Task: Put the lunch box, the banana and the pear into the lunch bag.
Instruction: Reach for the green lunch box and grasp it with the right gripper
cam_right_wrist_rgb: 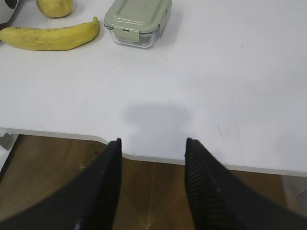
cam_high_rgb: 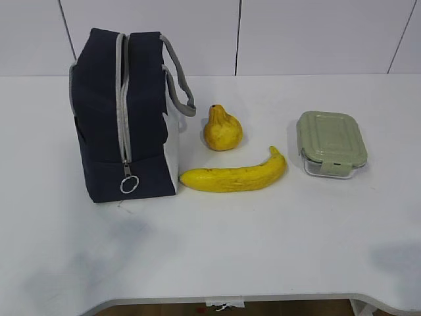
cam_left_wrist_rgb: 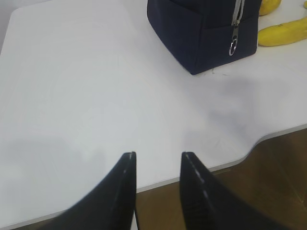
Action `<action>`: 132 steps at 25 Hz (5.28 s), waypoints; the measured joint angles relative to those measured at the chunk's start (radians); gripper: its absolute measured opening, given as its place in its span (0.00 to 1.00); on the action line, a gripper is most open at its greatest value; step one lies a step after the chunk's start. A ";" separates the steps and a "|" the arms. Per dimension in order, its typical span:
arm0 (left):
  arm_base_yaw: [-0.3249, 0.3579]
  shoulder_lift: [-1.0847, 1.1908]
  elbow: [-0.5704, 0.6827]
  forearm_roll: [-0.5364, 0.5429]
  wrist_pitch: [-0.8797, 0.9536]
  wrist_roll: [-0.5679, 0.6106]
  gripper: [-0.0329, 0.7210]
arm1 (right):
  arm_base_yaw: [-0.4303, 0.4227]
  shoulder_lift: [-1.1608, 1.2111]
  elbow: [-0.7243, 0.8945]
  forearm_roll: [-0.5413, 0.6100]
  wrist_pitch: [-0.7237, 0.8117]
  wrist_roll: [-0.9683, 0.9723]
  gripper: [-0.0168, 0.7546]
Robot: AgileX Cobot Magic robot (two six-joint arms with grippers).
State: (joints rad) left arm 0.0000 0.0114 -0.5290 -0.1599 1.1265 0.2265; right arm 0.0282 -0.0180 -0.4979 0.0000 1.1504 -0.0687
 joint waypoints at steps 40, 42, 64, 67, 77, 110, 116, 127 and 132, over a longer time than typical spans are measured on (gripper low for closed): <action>0.000 0.000 0.000 0.000 0.000 0.000 0.36 | 0.000 0.520 -0.059 0.159 -0.092 0.108 0.46; 0.000 0.000 0.000 0.000 0.000 0.000 0.36 | 0.000 0.579 -0.092 0.164 -0.131 0.109 0.46; 0.000 0.000 0.000 0.000 0.000 0.000 0.36 | -0.181 1.385 -0.633 0.583 -0.042 -0.325 0.46; 0.000 0.000 0.000 0.000 0.000 0.000 0.36 | -0.278 1.455 -0.673 0.703 0.045 -0.447 0.46; 0.000 0.000 0.000 0.000 0.000 0.000 0.36 | -0.465 1.609 -0.691 0.859 0.058 -0.619 0.46; 0.000 0.000 0.000 0.000 0.000 0.000 0.36 | -0.491 1.879 -0.743 0.965 -0.031 -0.751 0.75; 0.000 0.000 0.000 0.000 0.000 0.000 0.36 | -0.491 1.980 -0.844 0.986 0.024 -0.759 0.75; 0.000 0.000 0.000 0.000 0.000 0.000 0.36 | -0.491 2.145 -0.963 1.065 0.031 -0.768 0.75; 0.000 0.000 0.000 0.000 0.000 0.000 0.36 | -0.491 2.171 -0.967 1.083 0.031 -0.790 0.75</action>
State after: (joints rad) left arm 0.0000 0.0114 -0.5290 -0.1599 1.1265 0.2265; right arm -0.4629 2.1528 -1.4644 1.0825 1.1814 -0.8582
